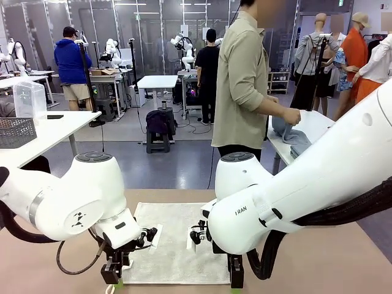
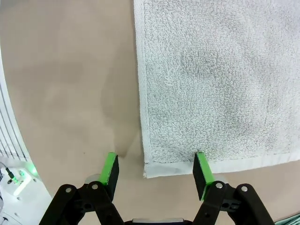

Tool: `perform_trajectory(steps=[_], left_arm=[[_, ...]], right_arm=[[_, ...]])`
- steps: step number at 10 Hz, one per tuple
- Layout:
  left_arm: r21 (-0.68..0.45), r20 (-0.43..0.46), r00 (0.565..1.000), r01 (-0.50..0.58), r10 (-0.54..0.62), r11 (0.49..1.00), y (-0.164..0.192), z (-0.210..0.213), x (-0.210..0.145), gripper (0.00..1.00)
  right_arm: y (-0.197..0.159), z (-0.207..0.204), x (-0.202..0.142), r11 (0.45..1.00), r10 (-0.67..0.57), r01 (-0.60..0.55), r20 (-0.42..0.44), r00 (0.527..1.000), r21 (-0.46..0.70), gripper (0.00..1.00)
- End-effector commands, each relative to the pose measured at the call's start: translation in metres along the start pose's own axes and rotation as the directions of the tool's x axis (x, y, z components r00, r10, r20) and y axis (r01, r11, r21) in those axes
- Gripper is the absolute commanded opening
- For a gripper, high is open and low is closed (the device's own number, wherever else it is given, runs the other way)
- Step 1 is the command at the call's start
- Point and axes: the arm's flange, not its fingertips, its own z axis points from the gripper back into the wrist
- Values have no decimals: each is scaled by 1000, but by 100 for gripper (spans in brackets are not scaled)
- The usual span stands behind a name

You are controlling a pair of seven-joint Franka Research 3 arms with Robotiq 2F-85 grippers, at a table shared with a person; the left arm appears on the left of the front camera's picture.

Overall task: Fold the towels and place them in the basket.
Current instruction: When a person lays out a Towel with hook on the table, fold it in half twice.

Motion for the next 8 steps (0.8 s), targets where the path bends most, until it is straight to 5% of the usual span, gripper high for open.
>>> perform_trajectory(steps=[1,6,7,8], left_arm=[[37,-23,1000,-12,13,999,7,-6,5,65],[27,-37,999,-15,16,1000,10,-11,7,65],[30,-47,999,-15,17,999,9,-11,5,45],[35,-49,999,-15,17,999,8,-10,4,45]], right_arm=[[-2,-3,0,1000,18,-18,9,1000,-10,80],[-3,-6,-1,1000,14,-14,6,1000,-1,80],[-3,-7,-1,1000,12,-12,7,1000,1,60],[-3,-6,0,1000,11,-11,7,1000,2,60]])
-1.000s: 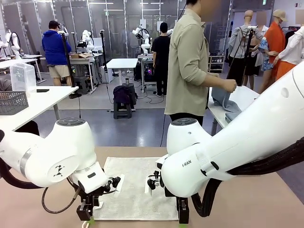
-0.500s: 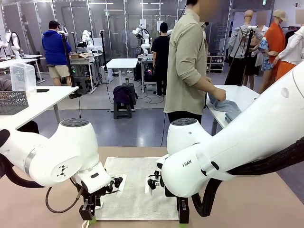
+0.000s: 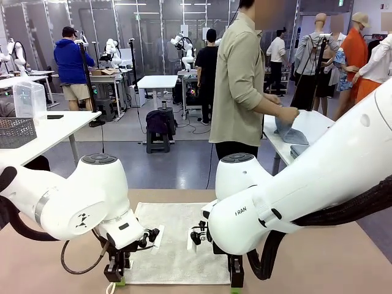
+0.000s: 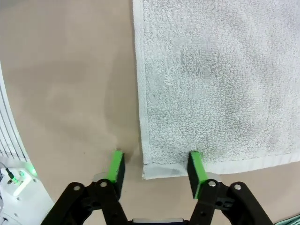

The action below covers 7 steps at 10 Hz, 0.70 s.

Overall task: Fold the towels and place them in the basket.
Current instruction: When a person lays out a Towel with hook on the table, fold it in half twice.

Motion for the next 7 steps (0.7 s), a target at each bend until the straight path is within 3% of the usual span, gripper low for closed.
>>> perform_trajectory(steps=[1,2,3,4,5,6,7], left_arm=[[34,-28,1000,-6,7,999,1,-3,0,25],[30,-34,999,0,1,1000,1,-3,0,40],[29,-33,999,1,0,1000,0,-3,-1,5],[29,-31,1000,1,0,1000,0,-2,-1,20],[27,-30,1000,4,-3,1000,0,-1,-2,0],[22,-29,1000,11,-11,1000,-1,0,-1,1],[19,-29,999,18,-17,1000,-1,2,-1,0]], right_arm=[[-1,-4,0,1000,16,-16,7,1000,-1,41],[-1,-3,0,1000,15,-15,9,1000,-1,55],[-1,-3,0,1000,17,-17,9,1000,-2,21],[-1,-2,0,1000,18,-18,8,1000,-1,36],[-2,-1,0,1000,18,-18,6,1000,1,1],[-2,-1,0,1000,18,-18,6,1000,4,16],[-2,0,1,1000,15,-15,7,1000,8,0]])
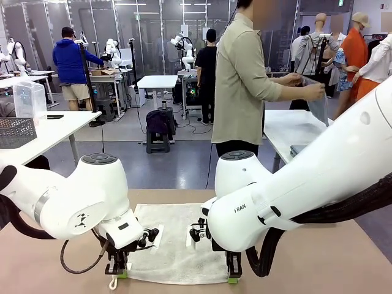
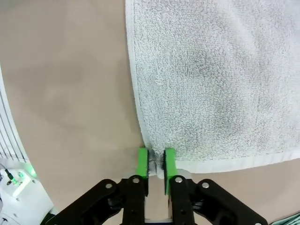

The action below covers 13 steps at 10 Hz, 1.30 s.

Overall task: Fold the towels and place them in the basket.
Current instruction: When a person lays out a Towel with hook on the table, fold it in half twice.

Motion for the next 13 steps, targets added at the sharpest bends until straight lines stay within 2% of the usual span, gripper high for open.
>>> perform_trajectory(steps=[1,6,7,9,10,13], left_arm=[[12,-20,1000,17,-17,1000,-2,3,-2,0],[20,6,1000,20,-20,1000,-1,8,-5,0],[41,21,1000,-10,9,999,1,9,-4,0],[12,4,1000,3,-3,1000,0,6,0,0],[12,4,1000,3,-3,1000,0,6,0,0],[58,-17,1000,-10,11,998,2,26,0,3]], right_arm=[[0,-3,-1,1000,16,-16,1,1000,18,0],[-3,-1,-2,1000,16,-16,8,1000,19,0],[-3,0,-2,1000,-6,6,-1,1000,-20,0],[-1,2,1,1000,0,0,-2,1000,3,0],[-2,2,0,1000,-1,1,-1,1000,1,4],[1,32,3,999,4,-5,-20,1000,-42,4]])
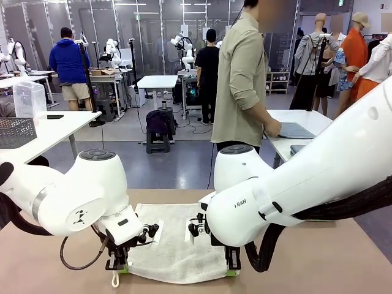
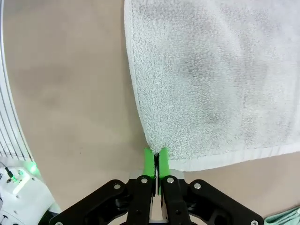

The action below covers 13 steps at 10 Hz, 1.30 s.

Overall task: Fold the towels and place them in the basket.
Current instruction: When a person lays out a Towel with hook on the table, fold it in half twice.

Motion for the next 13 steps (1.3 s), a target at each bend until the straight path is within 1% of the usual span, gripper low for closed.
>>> perform_trajectory(steps=[1,4,6,8,9,10,13], left_arm=[[61,-29,999,-14,15,998,1,24,-2,3],[120,-41,999,-27,32,992,11,49,-2,3],[132,-33,999,-33,38,991,27,58,0,3],[155,-45,998,-41,48,987,52,70,1,3],[155,-55,997,-48,57,987,59,75,1,3],[158,-62,996,-49,60,986,74,79,-4,3],[145,-78,995,-53,65,988,116,84,1,3]], right_arm=[[-2,24,1,999,0,-1,-32,999,-40,4],[-11,42,0,998,-5,2,-42,999,-68,4],[-25,48,2,996,7,-9,-25,1000,-91,4],[-49,54,7,993,-3,2,-16,1000,-117,4],[-57,58,9,993,-3,2,-13,1000,-120,4],[-71,65,11,992,-3,2,-8,1000,-125,4],[-111,78,16,990,-17,16,-7,1000,-143,4]])
